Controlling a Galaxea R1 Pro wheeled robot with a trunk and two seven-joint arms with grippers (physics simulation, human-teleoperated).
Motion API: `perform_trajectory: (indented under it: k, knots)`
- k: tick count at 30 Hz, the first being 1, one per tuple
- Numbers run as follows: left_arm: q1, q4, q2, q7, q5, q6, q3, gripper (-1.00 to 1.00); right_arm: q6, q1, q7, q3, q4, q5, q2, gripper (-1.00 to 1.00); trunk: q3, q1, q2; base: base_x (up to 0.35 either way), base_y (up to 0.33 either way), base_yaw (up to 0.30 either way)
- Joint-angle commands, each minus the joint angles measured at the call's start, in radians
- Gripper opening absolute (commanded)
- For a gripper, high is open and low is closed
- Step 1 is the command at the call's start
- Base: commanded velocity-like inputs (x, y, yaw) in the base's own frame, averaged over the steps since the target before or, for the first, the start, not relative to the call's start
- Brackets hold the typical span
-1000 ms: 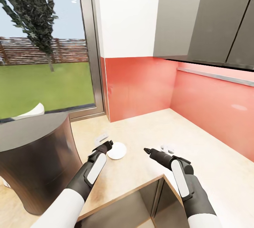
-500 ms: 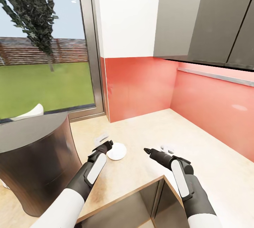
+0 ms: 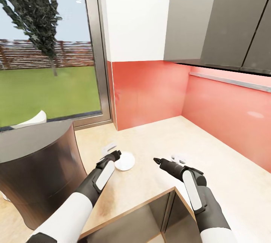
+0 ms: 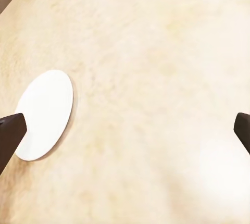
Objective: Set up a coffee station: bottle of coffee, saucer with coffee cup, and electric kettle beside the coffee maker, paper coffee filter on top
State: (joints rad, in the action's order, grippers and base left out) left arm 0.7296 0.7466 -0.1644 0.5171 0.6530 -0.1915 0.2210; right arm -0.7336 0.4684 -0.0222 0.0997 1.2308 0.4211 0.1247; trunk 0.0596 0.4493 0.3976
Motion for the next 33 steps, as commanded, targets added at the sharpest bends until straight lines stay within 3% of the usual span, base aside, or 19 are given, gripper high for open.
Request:
perform_trajectory:
  k: [1,10,33]
  knots:
    - [0.005,-0.004,0.001,0.008,0.006,-0.001,0.003,1.0,-0.006,0.001,-0.002,0.003,0.001,0.001,0.001,1.0,0.002,0.001,0.002,0.0,0.0,0.0]
    - [0.024,-0.082,0.0,0.001,0.007,0.088,0.003,1.0,-0.006,0.001,-0.003,0.003,-0.014,0.001,0.001,1.0,0.002,0.001,0.002,0.0,0.0,0.0]
    - [0.014,-0.092,-0.005,-0.003,0.005,0.099,0.004,1.0,-0.006,0.001,-0.004,0.003,-0.033,0.002,0.001,1.0,0.002,0.001,0.002,0.059,0.0,0.0]
